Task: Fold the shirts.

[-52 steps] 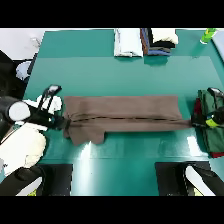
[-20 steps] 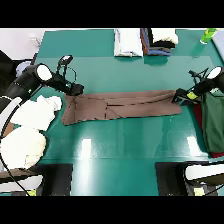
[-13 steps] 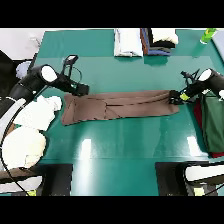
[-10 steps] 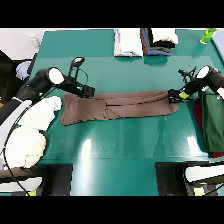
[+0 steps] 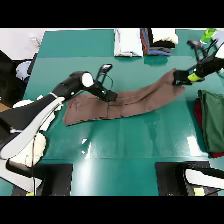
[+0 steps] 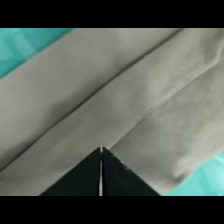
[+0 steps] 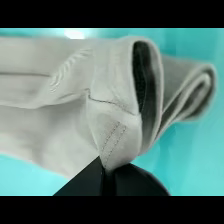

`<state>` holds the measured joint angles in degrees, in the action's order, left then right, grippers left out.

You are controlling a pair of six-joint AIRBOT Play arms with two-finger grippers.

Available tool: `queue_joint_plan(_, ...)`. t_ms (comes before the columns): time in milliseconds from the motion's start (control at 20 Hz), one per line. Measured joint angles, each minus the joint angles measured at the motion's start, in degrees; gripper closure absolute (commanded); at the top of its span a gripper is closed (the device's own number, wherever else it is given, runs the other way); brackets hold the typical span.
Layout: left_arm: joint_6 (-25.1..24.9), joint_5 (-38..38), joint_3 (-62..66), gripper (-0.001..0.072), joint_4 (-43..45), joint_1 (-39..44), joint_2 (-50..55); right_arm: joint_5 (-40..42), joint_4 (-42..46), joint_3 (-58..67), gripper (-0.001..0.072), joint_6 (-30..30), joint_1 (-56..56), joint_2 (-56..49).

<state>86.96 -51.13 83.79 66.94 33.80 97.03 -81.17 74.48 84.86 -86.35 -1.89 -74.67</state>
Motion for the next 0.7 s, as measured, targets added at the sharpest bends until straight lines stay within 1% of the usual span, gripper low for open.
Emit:
queue_joint_plan(150,0.0,-0.6,3.8,0.0682,-1.0,2.3,4.9,-1.2,-2.6,5.0,0.0693,-1.6,3.2,2.1)
queue_joint_plan(300,-0.1,-0.8,5.5,0.0682,-2.7,3.7,7.7,-1.9,-3.7,9.1,0.0693,-3.1,6.9,2.9)
queue_joint_plan(550,-0.3,-1.0,6.8,0.0682,-3.9,3.9,9.3,-2.1,-4.3,12.5,0.0693,-5.4,12.2,3.2)
queue_joint_plan(700,-0.2,-3.2,9.3,0.0682,-3.2,2.4,8.8,-1.4,-4.3,13.0,0.0693,-6.5,14.7,3.3)
